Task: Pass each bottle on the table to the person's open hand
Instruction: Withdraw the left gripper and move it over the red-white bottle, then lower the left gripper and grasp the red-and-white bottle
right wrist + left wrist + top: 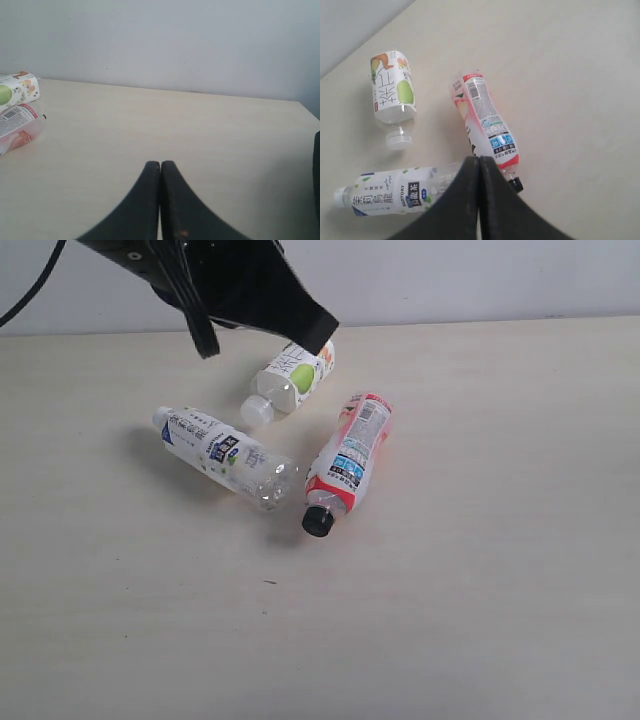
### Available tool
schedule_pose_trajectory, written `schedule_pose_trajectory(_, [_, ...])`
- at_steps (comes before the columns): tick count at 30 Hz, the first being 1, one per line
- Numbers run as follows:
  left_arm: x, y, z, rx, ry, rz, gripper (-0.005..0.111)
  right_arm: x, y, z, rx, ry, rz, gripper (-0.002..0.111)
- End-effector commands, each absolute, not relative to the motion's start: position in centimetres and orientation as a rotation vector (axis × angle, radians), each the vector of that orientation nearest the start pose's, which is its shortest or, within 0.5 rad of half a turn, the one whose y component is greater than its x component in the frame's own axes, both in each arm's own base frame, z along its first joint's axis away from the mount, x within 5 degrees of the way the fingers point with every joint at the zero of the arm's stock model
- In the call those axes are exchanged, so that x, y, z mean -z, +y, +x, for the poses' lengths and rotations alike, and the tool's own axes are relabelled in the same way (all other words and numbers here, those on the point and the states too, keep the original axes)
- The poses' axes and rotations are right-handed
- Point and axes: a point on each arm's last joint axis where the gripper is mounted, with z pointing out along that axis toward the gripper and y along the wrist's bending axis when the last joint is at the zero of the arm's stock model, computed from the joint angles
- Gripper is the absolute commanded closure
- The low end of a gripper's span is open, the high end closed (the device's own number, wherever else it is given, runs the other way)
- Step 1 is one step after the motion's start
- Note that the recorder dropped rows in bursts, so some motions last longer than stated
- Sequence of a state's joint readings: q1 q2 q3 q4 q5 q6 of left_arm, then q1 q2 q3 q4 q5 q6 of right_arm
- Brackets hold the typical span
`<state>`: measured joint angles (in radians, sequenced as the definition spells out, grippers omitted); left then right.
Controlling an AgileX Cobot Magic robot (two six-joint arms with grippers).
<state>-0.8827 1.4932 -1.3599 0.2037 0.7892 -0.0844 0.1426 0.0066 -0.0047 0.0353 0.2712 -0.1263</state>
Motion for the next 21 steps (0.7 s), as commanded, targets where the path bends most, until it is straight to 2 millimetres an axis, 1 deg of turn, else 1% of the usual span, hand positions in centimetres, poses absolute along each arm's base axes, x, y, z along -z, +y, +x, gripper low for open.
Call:
schedule_pose_trajectory(1, [-35.3,-24.9,21.8,0.283,2.157,0.997,0.107,-18.9,0.9,5.4,-0.043,1.738,-0.21,0.107])
schedule_pose_trajectory(8, [-34.3,-25.6,21.8,0.347,2.224,0.984,0.107,-18.9,0.9,5.4,-0.043,1.738,-0.21,0.107])
schedule_pose_trajectory(12, [-33.5,-26.5,21.8,0.446,2.275,0.948,0.107,-18.9,0.9,5.4,-0.043,1.738,-0.21,0.107])
schedule_pose_trajectory(15, [-33.1,-26.8,22.0,0.45,2.284,0.95,0.107,-18.9,0.9,5.4,-0.043,1.738,-0.21,0.107])
schedule_pose_trajectory(21, [-33.0,-26.8,22.0,0.378,2.193,1.118,0.107,-18.9,0.9,5.4,-0.043,1.738,-0.21,0.107])
